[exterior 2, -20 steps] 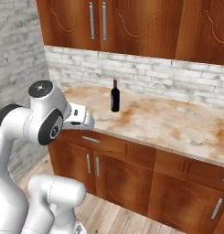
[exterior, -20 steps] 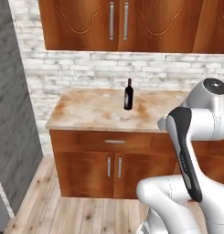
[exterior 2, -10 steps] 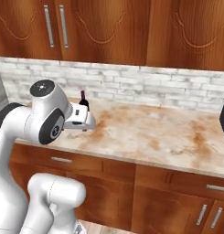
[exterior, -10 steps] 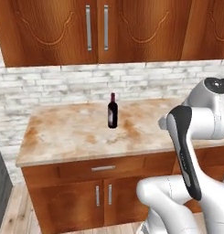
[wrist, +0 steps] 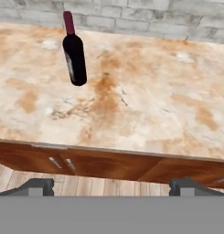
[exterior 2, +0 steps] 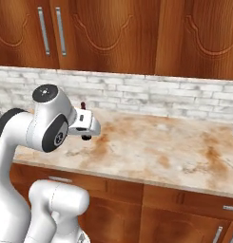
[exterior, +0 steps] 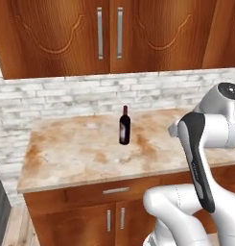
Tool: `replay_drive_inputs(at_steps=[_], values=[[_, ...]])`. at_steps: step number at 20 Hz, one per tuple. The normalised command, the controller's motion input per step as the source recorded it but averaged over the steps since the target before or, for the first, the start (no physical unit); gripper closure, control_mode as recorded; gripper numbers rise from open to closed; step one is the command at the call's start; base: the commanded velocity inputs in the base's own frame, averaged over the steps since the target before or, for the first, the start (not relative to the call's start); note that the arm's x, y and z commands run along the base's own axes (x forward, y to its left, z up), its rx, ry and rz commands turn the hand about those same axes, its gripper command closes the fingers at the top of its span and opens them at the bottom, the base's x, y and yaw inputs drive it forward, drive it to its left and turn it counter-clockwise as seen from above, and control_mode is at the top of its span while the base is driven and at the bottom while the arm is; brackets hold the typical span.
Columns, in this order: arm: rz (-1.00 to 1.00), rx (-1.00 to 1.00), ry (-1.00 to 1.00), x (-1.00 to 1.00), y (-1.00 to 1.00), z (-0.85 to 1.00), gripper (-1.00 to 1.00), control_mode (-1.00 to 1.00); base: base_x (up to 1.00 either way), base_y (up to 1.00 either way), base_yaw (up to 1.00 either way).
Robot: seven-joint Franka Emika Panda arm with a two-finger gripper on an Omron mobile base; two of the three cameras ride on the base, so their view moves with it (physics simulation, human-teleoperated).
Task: Place the drinks on the dining counter in a tight cluster.
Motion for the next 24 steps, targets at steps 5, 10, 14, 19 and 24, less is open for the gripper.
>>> replay_drive_inputs(at_steps=[5, 10, 14, 19, 24], values=[[0.00, 0.00, 0.00, 0.00, 0.00, 0.00, -1.00, 1.00, 0.44, 0.45, -0.28], [0.00, 0.00, 0.00, 0.00, 0.00, 0.00, -1.00, 1.00, 0.29, 0.51, -0.30], [0.00, 0.00, 0.00, 0.00, 0.00, 0.00, -1.00, 1.00, 0.28, 0.59, -0.24], [0.00, 0.00, 0.00, 0.00, 0.00, 0.00, -1.00, 1.00, 0.46, 0.53, -0.11], [0.00, 0.00, 0.00, 0.00, 0.00, 0.00, -1.00, 1.00, 0.56, 0.37, 0.01]])
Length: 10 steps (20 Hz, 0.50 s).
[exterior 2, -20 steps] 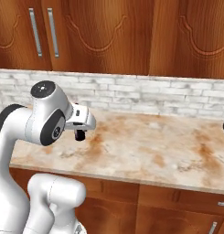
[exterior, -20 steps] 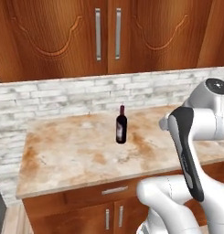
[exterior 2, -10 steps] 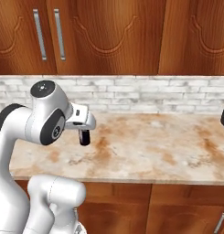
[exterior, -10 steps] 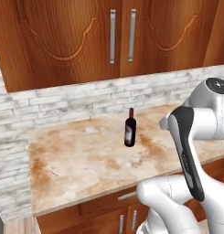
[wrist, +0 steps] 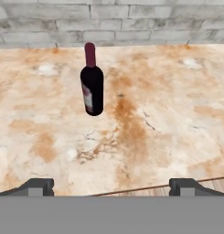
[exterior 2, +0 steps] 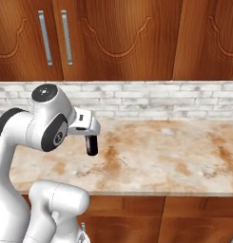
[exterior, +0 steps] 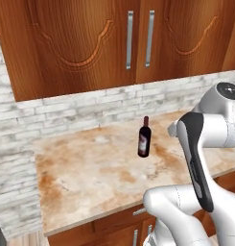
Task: Place the drinks on the dining counter in a tight cluster.
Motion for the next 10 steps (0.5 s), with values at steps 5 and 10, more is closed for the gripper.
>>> replay_drive_inputs(at_steps=[5, 10], values=[[0.00, 0.00, 0.00, 0.00, 0.00, 0.00, -1.00, 1.00, 0.18, 0.00, 0.06], [0.00, 0.00, 0.00, 0.00, 0.00, 0.00, -1.00, 1.00, 0.00, 0.00, 0.00]])
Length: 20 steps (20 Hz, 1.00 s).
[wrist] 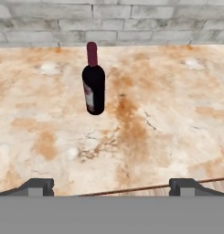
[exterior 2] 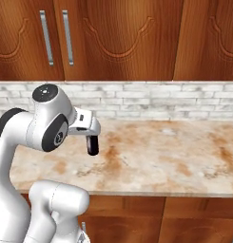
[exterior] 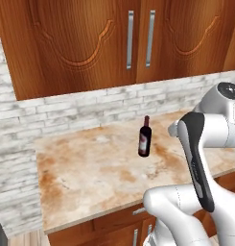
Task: Place the drinks on the dining counter in a tight cluster.
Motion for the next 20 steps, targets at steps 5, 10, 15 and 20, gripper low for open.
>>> replay_drive_inputs(at_steps=[5, 10, 15, 20], values=[[0.00, 0.00, 0.00, 0.00, 0.00, 0.00, -1.00, 1.00, 0.00, 0.00, 0.00], [0.15, 0.06, 0.00, 0.35, 0.00, -0.30, -1.00, -1.00, 0.00, 0.00, 0.00], [0.23, 0.08, 0.00, 0.64, -0.02, -0.35, -1.00, -1.00, 0.00, 0.00, 0.00], [0.17, 0.07, -0.01, 0.72, 0.00, -0.34, -1.00, -1.00, 0.00, 0.00, 0.00]])
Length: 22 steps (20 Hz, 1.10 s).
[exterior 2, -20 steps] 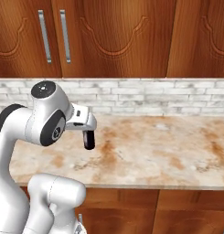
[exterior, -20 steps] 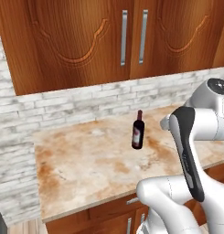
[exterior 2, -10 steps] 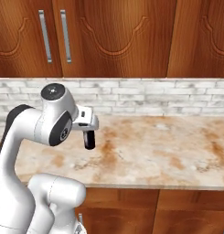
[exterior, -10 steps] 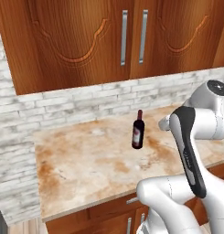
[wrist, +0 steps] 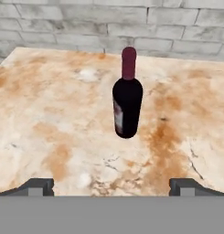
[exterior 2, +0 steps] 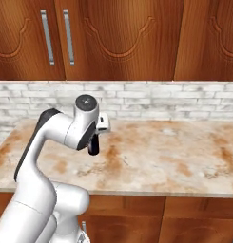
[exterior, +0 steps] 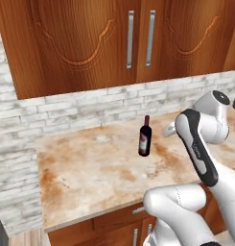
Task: Place the drinks on the dining counter in a tight cluster.
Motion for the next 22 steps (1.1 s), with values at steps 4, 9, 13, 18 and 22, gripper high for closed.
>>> replay_drive_inputs(at_steps=[4, 9, 13, 18, 22], values=[[0.11, 0.15, -0.06, 0.86, -0.02, -0.22, -1.00, -1.00, 0.00, 0.00, 0.00], [0.15, 0.11, -0.02, 0.92, -0.19, 0.00, -1.00, -1.00, 0.00, 0.00, 0.00], [0.27, 0.00, 0.00, 0.39, -0.32, 0.00, -1.00, -1.00, 0.00, 0.00, 0.00], [0.30, 0.08, -0.05, 0.13, -0.07, -0.16, -1.00, -1.00, 0.00, 0.00, 0.00], [0.28, 0.14, -0.15, 0.02, 0.00, -0.34, -1.00, -1.00, 0.00, 0.00, 0.00]])
